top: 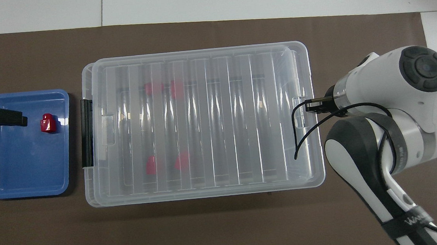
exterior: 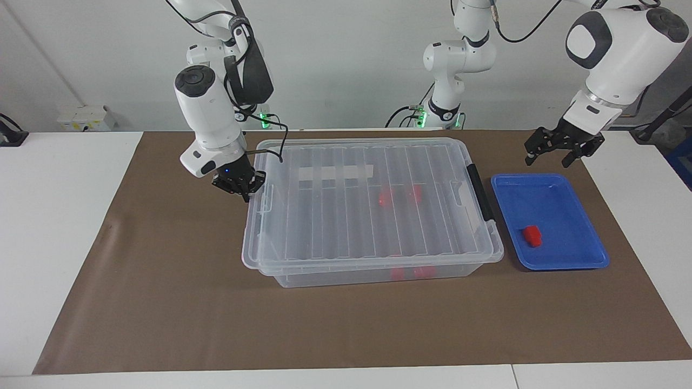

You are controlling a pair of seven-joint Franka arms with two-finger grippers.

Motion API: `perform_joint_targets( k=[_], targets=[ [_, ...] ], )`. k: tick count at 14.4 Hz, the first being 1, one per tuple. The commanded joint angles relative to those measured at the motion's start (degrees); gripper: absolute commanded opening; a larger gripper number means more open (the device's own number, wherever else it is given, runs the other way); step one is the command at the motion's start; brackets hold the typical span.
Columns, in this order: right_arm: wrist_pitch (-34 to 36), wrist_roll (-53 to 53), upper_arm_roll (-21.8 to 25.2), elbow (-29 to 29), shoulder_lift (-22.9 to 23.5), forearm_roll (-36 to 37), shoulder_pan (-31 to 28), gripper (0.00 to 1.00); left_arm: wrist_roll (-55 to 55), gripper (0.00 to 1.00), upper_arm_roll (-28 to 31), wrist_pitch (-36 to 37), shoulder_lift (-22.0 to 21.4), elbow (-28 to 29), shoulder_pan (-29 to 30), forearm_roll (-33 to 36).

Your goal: Place red block in blue tray from box

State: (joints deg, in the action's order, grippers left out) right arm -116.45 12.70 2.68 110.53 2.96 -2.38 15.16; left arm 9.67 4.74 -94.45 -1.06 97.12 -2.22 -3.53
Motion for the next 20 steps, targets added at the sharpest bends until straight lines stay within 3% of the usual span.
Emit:
perform_joint_targets(
  k=[1,3,8,14,15,16,20],
  targets=[
    [1.0,2.8,-0.2,0.6,-1.1,-1.2,1.0,0.0,-1.0,1.0,0.4,7.9,0.8,-4.9,-1.0,1.1],
    [1.0,2.9,-0.2,0.6,-1.1,-1.2,1.2,0.0,-1.2,1.0,-0.3,8.3,0.4,-4.7,-2.9,1.6],
    [1.1,2.9,-0.2,0.3,-1.0,-1.2,1.2,0.0,-1.2,1.0,-4.6,8.1,0.5,-5.0,0.9,1.9],
    [1.2,3.1,0.5,-1.4,-2.8,-1.2,-3.0,0.0,-1.0,1.0,-2.5,8.1,-1.0,-4.2,-3.2,1.9],
    [1.7,3.0,0.6,-2.1,-2.8,-1.2,-4.6,0.56,-1.0,1.0,-2.5,8.3,-1.1,-4.1,-3.1,1.9],
    [2.3,2.9,0.6,-2.3,-3.0,-1.1,-6.3,1.0,-1.0,1.0,-2.5,8.3,-1.1,-4.0,-3.1,1.9],
    [7.4,2.2,0.7,-7.2,-3.6,-0.1,-10.4,1.0,-1.0,1.0,-2.5,8.3,-1.3,-4.0,-2.3,1.9]
  ],
)
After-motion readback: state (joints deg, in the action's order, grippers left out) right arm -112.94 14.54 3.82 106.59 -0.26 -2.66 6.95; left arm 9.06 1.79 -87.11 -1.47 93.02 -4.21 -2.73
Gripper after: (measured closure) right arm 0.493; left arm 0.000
